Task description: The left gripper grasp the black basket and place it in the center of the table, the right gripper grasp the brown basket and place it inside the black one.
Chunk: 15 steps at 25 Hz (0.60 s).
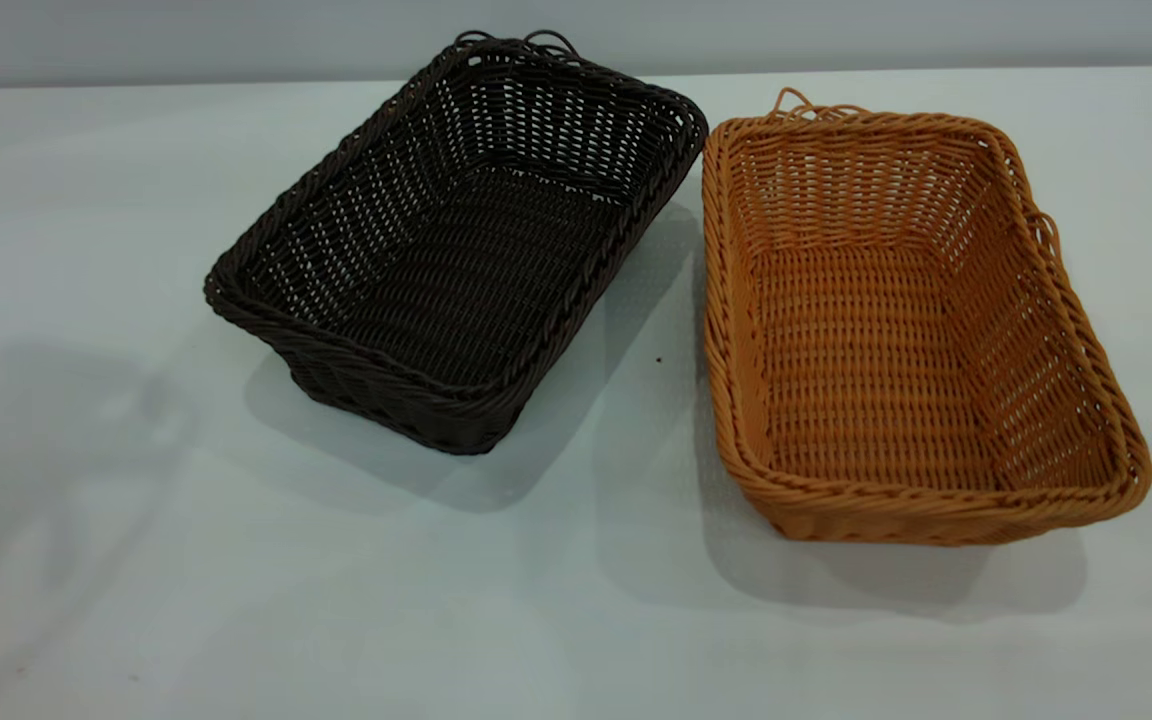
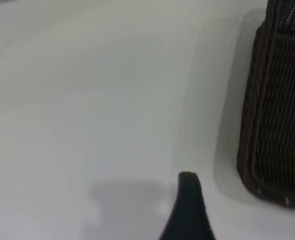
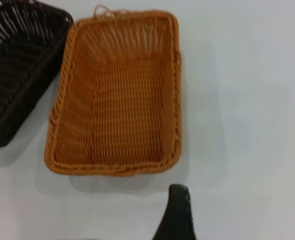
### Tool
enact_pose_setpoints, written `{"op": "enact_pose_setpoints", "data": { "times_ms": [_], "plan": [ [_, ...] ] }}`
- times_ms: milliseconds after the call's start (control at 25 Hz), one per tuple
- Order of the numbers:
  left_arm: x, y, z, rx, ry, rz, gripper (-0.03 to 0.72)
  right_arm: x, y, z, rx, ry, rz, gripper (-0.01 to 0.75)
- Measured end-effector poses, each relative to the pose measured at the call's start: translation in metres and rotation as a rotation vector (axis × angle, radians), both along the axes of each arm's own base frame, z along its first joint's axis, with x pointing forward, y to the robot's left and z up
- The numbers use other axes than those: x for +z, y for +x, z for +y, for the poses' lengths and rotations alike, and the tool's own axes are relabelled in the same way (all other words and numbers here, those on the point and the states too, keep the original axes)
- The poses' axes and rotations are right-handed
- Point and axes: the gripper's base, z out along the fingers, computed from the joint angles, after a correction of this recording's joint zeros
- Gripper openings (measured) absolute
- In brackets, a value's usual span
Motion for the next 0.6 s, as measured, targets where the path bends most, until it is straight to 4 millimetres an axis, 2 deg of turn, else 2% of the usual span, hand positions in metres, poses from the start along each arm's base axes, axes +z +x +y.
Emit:
{"op": "enact_pose_setpoints", "data": {
  "times_ms": [160,280,400,600],
  "plan": [
    [-0.028,0.054,-0.026,-0.088,0.020,0.029,0.524,0.000,0.012,0.000,-0.007,0.005,0.064,0.565],
    [-0.064,0.087,-0.045,-0.137,0.031,0.093,0.524,0.006,0.021,0.000,-0.012,0.008,0.094,0.565],
    [-0.095,0.114,-0.064,-0.182,0.044,0.131,0.524,0.014,0.033,0.000,-0.028,0.025,0.127,0.565],
    [-0.136,0.140,-0.088,-0.235,0.055,0.182,0.524,0.015,0.057,0.001,-0.062,0.054,0.222,0.565]
  ]
}}
